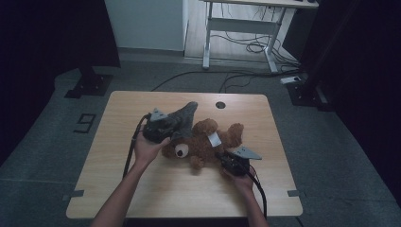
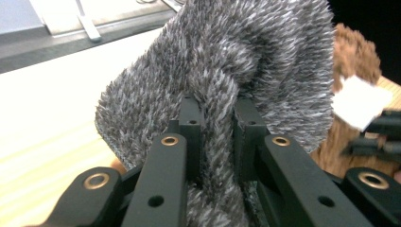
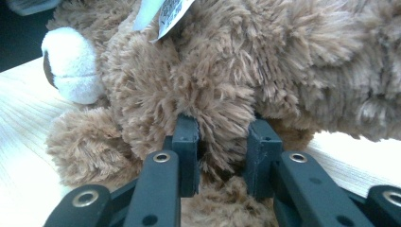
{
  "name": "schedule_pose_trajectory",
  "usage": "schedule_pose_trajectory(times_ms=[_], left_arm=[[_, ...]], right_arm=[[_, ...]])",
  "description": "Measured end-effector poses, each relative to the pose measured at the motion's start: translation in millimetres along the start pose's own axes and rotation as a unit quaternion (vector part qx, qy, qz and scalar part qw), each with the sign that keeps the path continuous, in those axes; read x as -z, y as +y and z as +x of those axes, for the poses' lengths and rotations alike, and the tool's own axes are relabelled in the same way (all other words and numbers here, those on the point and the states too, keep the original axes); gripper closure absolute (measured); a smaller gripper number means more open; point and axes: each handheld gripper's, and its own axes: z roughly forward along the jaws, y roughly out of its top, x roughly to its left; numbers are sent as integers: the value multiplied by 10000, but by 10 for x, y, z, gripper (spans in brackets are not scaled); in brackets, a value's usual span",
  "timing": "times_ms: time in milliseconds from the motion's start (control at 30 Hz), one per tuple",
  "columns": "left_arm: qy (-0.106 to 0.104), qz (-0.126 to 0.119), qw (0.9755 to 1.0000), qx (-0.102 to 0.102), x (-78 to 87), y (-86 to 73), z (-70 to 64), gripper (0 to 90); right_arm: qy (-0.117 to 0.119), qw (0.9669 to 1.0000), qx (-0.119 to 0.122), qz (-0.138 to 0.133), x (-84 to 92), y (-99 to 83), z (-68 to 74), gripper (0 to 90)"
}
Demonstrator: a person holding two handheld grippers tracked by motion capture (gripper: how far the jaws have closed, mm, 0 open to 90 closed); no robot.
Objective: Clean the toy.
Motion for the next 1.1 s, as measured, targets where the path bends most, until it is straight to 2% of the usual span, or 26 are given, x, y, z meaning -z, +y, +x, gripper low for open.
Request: schedule_pose_trajectory(times_ms=[100,167,200,333,400,433,500,567,600,633,700,733,833,867,933,1000,1100], left_arm=[[13,351,9994,38,-228,72,-15,768],[-92,591,9981,168,-366,19,16,765],[-161,600,9978,218,-402,-26,32,763],[-238,488,9982,259,-375,-158,36,764],[-252,456,9985,186,-336,-236,5,767],[-252,456,9985,186,-336,-236,5,767],[-250,410,9987,154,-314,-292,-14,768],[-266,342,9990,144,-296,-356,-34,770],[-336,290,9989,175,-261,-407,-41,770],[-336,290,9989,175,-261,-407,-41,770],[-390,225,9988,216,-225,-456,-48,771],[-404,195,9988,213,-211,-484,-56,771],[-424,62,9988,253,-173,-573,-90,772],[-443,34,9987,262,-162,-599,-101,773],[-478,-7,9985,278,-137,-640,-123,773],[-542,-54,9980,314,-98,-693,-142,773],[-567,-70,9979,307,-73,-727,-157,773]], right_arm=[[2,10000,16,-8,0,0,-1,704],[11,10000,9,4,3,0,2,704],[23,10000,17,8,5,1,1,703],[69,10000,22,19,9,7,-6,683],[189,9997,-79,104,47,28,-35,614],[189,9997,-79,104,47,28,-35,614],[213,9995,-192,134,100,42,-74,556],[34,9991,-411,50,186,60,-130,481],[-58,9973,-717,-130,292,98,-231,405],[-58,9973,-717,-130,292,98,-231,405],[-119,9953,-940,-223,390,146,-338,354],[-199,9934,-1068,-357,461,186,-413,308],[-84,9916,-1203,-478,496,226,-444,284],[27,9914,-1195,-531,500,272,-424,259],[69,9919,-1160,-507,494,297,-401,252],[104,9936,-1022,-479,458,361,-332,239],[109,9943,-954,-473,438,389,-299,258]])
